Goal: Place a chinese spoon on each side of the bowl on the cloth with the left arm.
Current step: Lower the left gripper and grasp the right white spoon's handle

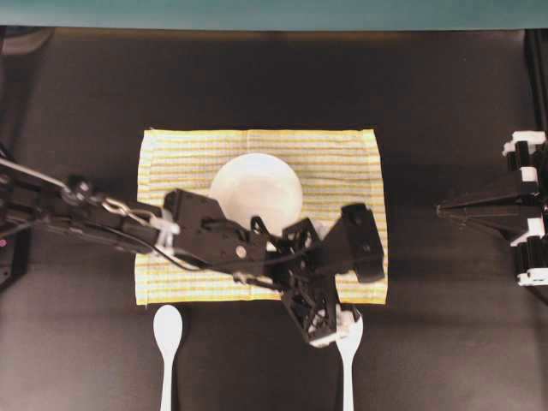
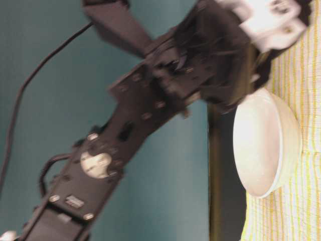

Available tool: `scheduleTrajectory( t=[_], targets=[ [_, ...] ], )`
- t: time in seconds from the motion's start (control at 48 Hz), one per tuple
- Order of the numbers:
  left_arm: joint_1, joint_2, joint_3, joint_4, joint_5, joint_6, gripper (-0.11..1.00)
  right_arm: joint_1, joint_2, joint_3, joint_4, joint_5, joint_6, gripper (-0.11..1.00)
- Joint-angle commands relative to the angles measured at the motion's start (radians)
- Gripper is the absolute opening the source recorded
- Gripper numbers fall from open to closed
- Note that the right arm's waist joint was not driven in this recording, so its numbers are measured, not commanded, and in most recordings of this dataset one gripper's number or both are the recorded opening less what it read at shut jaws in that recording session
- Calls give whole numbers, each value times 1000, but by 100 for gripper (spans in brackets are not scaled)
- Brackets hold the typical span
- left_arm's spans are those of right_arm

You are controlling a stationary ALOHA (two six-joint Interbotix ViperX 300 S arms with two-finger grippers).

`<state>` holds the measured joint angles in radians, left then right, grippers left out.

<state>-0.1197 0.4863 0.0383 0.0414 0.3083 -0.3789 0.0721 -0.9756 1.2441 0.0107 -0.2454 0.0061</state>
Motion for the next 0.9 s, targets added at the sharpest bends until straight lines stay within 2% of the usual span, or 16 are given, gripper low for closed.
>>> scheduleTrajectory(
  t=[0.0,0.667,0.792,0.876],
  targets=[
    [-9,15,-23,3,-6,-2,86,0,6,-8,2,-5,0,0],
    [-17,35,-23,3,-5,0,85,0,8,-2,2,-5,0,0],
    [-20,35,-26,3,-9,2,78,0,8,2,2,-5,0,0],
    [-23,35,-26,3,-11,2,67,0,8,3,2,-5,-2,0]
  ],
)
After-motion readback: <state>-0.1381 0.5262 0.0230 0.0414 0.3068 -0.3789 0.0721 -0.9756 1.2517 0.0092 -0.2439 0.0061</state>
